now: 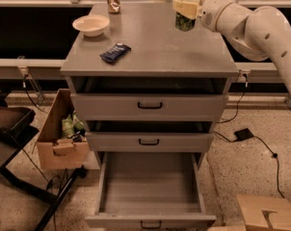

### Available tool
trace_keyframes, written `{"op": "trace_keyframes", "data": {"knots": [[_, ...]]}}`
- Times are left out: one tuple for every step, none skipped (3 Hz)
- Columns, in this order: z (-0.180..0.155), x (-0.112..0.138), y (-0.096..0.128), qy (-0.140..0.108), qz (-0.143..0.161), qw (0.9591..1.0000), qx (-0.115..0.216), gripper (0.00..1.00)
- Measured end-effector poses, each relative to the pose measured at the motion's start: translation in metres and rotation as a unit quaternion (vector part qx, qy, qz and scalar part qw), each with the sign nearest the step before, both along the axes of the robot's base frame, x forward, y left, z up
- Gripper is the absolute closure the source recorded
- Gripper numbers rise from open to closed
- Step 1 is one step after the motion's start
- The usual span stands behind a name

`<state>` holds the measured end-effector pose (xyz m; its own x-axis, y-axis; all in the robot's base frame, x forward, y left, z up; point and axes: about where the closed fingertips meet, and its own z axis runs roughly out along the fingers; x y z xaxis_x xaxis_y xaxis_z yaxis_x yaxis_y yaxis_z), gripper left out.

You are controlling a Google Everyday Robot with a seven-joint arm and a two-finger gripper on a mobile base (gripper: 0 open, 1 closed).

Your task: Place green can into bottom drawer

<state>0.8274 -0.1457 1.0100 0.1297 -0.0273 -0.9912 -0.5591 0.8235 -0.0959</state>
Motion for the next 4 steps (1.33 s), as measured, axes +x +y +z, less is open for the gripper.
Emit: {"op": "trace_keyframes", "data": {"knots": [[0.016,-0.063,-0.010,-0.020,-0.011,0.9997,0.005,1.00],[-0.001,-0.119,-0.005,-0.003,-0.009,0.9997,0.023,1.00],[-0.043,-0.181,-0.014,0.040,-0.005,0.9990,0.019,1.00],[-0.082,-0.238,-0.033,0.083,0.005,0.9966,0.001,1.00]]}}
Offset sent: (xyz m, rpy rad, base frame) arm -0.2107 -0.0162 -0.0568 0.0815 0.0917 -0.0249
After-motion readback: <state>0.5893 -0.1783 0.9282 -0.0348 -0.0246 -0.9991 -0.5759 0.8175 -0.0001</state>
